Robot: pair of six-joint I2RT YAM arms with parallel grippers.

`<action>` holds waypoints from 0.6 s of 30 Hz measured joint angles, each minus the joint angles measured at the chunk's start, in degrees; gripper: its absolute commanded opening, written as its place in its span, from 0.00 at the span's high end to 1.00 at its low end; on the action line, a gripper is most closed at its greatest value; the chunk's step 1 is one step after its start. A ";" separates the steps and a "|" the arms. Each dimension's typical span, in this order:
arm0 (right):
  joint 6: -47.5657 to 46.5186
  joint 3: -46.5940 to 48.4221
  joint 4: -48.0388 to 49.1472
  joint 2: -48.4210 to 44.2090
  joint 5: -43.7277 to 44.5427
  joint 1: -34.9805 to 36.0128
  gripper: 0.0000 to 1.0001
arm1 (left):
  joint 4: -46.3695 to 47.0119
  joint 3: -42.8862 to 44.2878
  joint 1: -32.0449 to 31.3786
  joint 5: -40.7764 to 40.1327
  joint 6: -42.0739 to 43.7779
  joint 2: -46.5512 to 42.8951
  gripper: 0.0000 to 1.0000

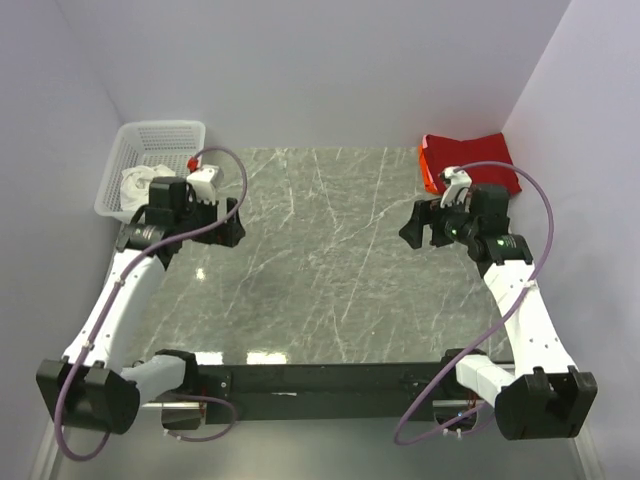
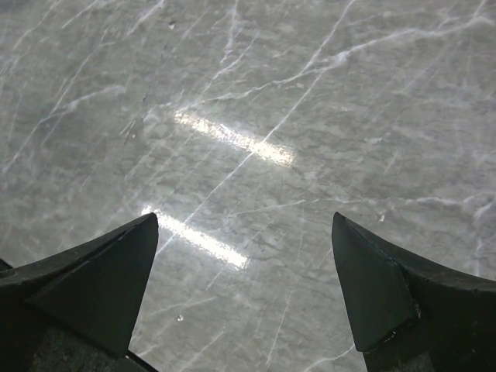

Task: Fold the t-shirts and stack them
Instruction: Grab the tshirt from the pile

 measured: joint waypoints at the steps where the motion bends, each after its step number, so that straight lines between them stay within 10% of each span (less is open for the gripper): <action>1: -0.37 0.04 -0.15 0.24 -0.63 -0.02 0.01 | -0.17 1.57 0.15 0.02 0.02 1.20 0.01; 18: -2.32 2.27 0.26 8.72 -2.99 -0.04 0.01 | -1.81 57.18 23.43 5.62 1.86 43.15 0.01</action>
